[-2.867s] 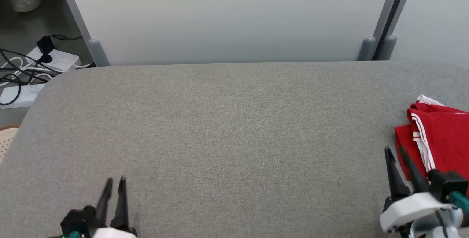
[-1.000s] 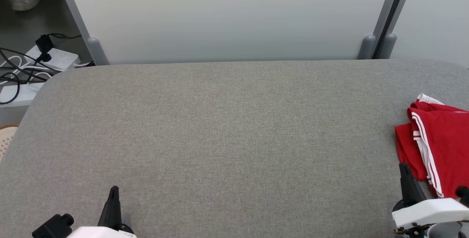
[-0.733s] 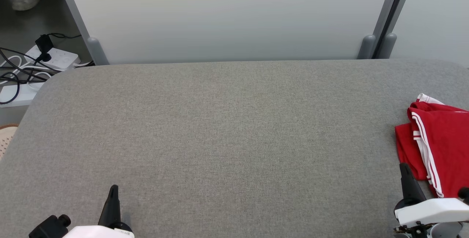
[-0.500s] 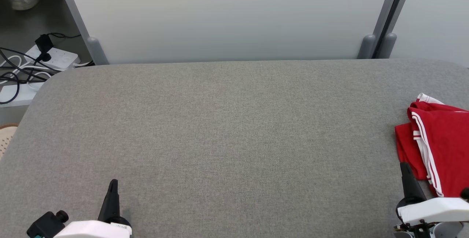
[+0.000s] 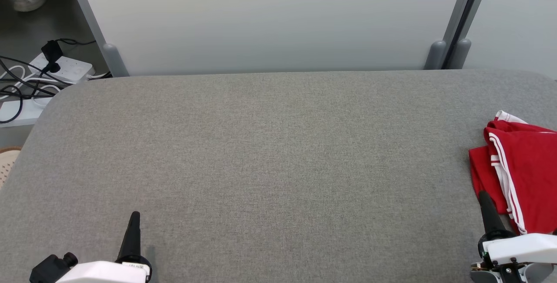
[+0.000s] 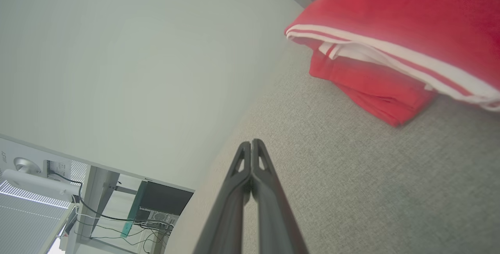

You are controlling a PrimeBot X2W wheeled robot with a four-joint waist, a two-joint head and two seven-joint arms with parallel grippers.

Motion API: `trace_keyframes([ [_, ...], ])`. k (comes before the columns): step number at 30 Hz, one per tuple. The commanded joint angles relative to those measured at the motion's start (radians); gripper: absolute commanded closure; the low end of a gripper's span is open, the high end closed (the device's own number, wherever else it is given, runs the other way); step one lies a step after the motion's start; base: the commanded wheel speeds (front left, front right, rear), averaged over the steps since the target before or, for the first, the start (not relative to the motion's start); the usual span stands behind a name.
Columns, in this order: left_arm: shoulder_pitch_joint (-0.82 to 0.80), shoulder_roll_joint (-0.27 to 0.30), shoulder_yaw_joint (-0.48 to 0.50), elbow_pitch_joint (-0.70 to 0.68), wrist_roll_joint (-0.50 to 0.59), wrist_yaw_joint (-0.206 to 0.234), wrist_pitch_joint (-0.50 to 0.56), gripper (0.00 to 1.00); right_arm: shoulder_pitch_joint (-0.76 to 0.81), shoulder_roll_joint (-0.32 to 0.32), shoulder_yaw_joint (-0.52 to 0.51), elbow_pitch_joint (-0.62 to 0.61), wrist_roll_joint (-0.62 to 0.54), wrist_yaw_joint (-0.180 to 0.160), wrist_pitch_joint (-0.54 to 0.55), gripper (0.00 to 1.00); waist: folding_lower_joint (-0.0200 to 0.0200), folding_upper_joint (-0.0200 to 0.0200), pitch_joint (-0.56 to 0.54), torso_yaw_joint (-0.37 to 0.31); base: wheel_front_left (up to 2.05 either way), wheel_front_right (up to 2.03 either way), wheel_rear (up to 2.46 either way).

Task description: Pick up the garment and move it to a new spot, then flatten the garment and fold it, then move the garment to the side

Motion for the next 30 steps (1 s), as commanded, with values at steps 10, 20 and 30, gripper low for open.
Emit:
trace_keyframes([
  [10, -0.079, 0.02, 0.03, -0.036, -0.148, -0.022, 0.036, 1.0, -0.029, -0.001, 0.002, -0.049, 0.146, 0.004, 0.039, 1.0, -0.0001, 0.0, 0.001, 0.0, 0.0, 0.0, 0.0],
  [20, -0.091, 0.022, 0.035, -0.042, -0.264, -0.031, 0.066, 1.0, -0.028, 0.004, -0.008, -0.062, 0.26, 0.004, 0.067, 1.0, -0.0001, 0.0, 0.002, -0.001, 0.0, 0.0, 0.0],
  [30, -0.103, 0.023, 0.04, -0.048, -0.378, -0.04, 0.095, 1.0, -0.027, 0.009, -0.018, -0.075, 0.374, 0.004, 0.096, 1.0, -0.0001, 0.0, 0.003, -0.001, 0.0, 0.0, 0.0],
])
